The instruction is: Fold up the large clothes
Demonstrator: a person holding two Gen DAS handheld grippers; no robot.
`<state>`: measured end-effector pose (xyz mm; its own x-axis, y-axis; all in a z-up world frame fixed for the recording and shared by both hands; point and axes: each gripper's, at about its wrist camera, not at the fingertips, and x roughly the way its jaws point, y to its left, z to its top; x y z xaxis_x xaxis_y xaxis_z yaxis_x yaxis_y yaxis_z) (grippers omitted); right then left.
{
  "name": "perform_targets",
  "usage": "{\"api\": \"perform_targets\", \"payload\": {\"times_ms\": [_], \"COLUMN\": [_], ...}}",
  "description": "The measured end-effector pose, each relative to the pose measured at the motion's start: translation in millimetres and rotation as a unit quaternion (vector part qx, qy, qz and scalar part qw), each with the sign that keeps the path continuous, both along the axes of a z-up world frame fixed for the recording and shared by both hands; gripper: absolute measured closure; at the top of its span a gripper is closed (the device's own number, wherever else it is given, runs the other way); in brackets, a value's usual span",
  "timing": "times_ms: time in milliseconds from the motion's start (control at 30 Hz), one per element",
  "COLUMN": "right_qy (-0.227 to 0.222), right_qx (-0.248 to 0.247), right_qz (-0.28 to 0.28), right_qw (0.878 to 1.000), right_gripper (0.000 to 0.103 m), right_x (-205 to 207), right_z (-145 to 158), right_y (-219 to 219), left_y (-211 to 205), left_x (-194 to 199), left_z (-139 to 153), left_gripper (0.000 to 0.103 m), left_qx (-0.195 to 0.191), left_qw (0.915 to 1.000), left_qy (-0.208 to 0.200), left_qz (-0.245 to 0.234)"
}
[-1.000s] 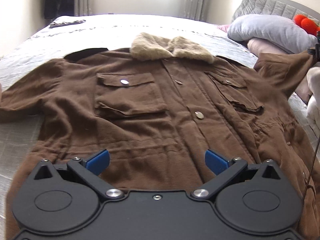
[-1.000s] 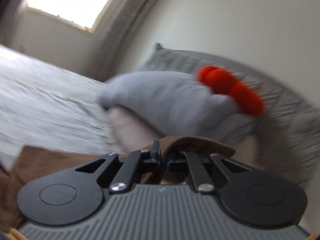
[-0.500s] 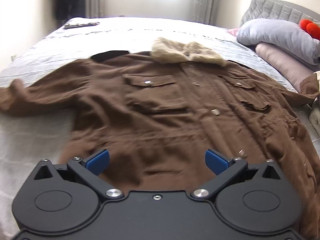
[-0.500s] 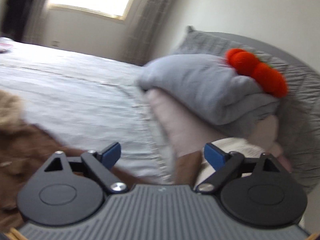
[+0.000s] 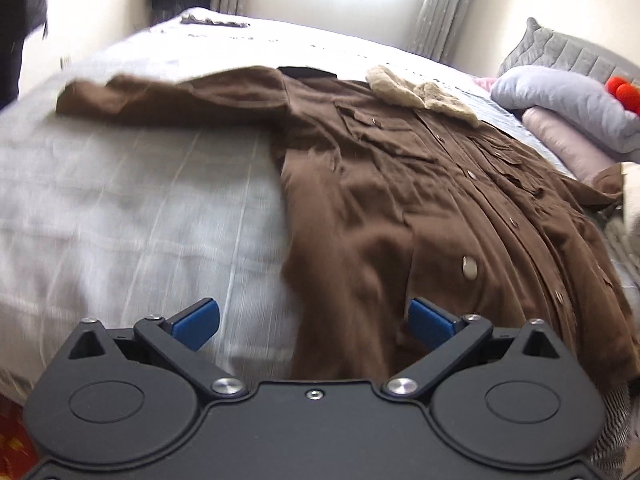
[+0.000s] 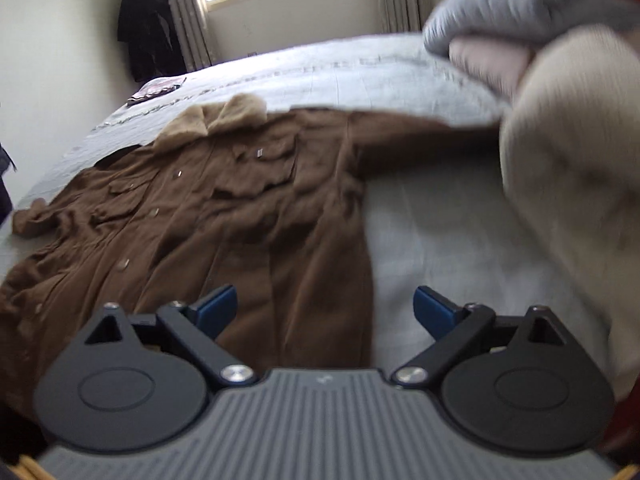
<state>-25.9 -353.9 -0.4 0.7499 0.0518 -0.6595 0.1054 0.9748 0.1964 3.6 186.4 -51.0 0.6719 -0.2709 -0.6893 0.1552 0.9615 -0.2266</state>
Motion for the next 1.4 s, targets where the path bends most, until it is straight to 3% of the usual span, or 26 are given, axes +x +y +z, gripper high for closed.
{"api": "perform_targets", "payload": {"times_ms": [100, 133, 167, 200, 233, 267, 300, 367, 433, 500, 600, 700, 767, 800, 867, 900, 933, 1000, 1067, 1167, 1267, 1400], "right_qy": [0.032, 0.041, 0.053, 0.063, 0.073, 0.079, 0.086, 0.084, 0.063, 0.042, 0.059, 0.123, 0.125, 0.113, 0.086, 0.075, 0.063, 0.037, 0.016, 0.002, 0.002, 0.051], "right_qx": [0.065, 0.089, 0.114, 0.139, 0.163, 0.179, 0.184, 0.184, 0.166, 0.139, 0.088, -0.022, 0.006, 0.02, 0.016, 0.009, 0.004, -0.002, -0.002, 0.007, 0.01, 0.005], "right_qz": [-0.013, -0.014, -0.013, -0.01, -0.004, 0.003, 0.008, 0.003, -0.007, -0.027, -0.057, -0.11, -0.116, -0.111, -0.097, -0.087, -0.075, -0.047, -0.01, 0.042, 0.068, 0.061], "right_qw": [0.997, 0.995, 0.992, 0.988, 0.984, 0.981, 0.979, 0.979, 0.984, 0.989, 0.993, 0.986, 0.985, 0.987, 0.991, 0.993, 0.995, 0.998, 1.0, 0.999, 0.998, 0.997], "right_gripper": [0.015, 0.018, 0.027, 0.036, 0.043, 0.063, 0.088, 0.097, 0.098, 0.099, 0.1, 0.101, 0.101, 0.098, 0.096, 0.088, 0.08, 0.047, 0.044, 0.041, 0.035, 0.034], "right_x": [-16, -22, -24, -27, -29, -30, -31, -35, -48, -61, -64, -60, -63, -66, -68, -67, -63, -45, -20, 19, 59, 93], "right_z": [-24, -32, -40, -49, -57, -65, -71, -67, -45, -24, -18, -37, -41, -36, -23, -16, -10, -2, 4, 4, -7, -34], "right_y": [-11, -13, -16, -16, -15, -14, -12, -14, -19, -27, -36, -36, -40, -39, -29, -22, -14, 2, 21, 53, 75, 82], "left_y": [6, 7, 7, 5, 3, 3, 6, 12, 14, 18, 10, -5, -14, -18, -20, -21, -24, -24, -32, -44, -45, -25], "left_x": [-10, -11, -12, -14, -17, -19, -22, -35, -53, -60, -52, -39, -40, -41, -45, -45, -43, -34, -17, 13, 41, 58], "left_z": [-17, -22, -27, -30, -30, -27, -23, -1, 28, 40, 13, -19, -15, -8, 10, 21, 30, 38, 41, 26, 2, 7], "left_gripper": [0.027, 0.041, 0.056, 0.061, 0.08, 0.094, 0.095, 0.096, 0.096, 0.096, 0.095, 0.085, 0.072, 0.068, 0.05, 0.042, 0.039, 0.038, 0.038, 0.038, 0.038, 0.038], "left_qx": [-0.053, -0.077, -0.095, -0.1, -0.087, -0.085, -0.104, -0.129, -0.117, -0.115, -0.051, 0.008, 0.049, 0.066, 0.086, 0.089, 0.087, 0.069, 0.041, 0.018, 0.02, -0.009], "left_qw": [0.9978, 0.9955, 0.9931, 0.9924, 0.9941, 0.9942, 0.9923, 0.9903, 0.993, 0.9933, 0.9965, 0.994, 0.9934, 0.9936, 0.9952, 0.9957, 0.9959, 0.9965, 0.9972, 0.9979, 0.9998, 0.9999], "left_qy": [0.029, 0.044, 0.058, 0.063, 0.059, 0.062, 0.067, 0.052, 0.016, 0.012, 0.066, 0.109, 0.103, 0.091, 0.046, 0.015, -0.012, -0.046, -0.063, -0.061, -0.002, 0.011], "left_qz": [-0.026, -0.033, -0.037, -0.034, -0.025, -0.021, -0.014, -0.007, -0.002, 0.0, -0.006, -0.007, 0.004, 0.008, 0.015, 0.02, 0.022, 0.013, -0.003, -0.014, -0.006, 0.004]}}
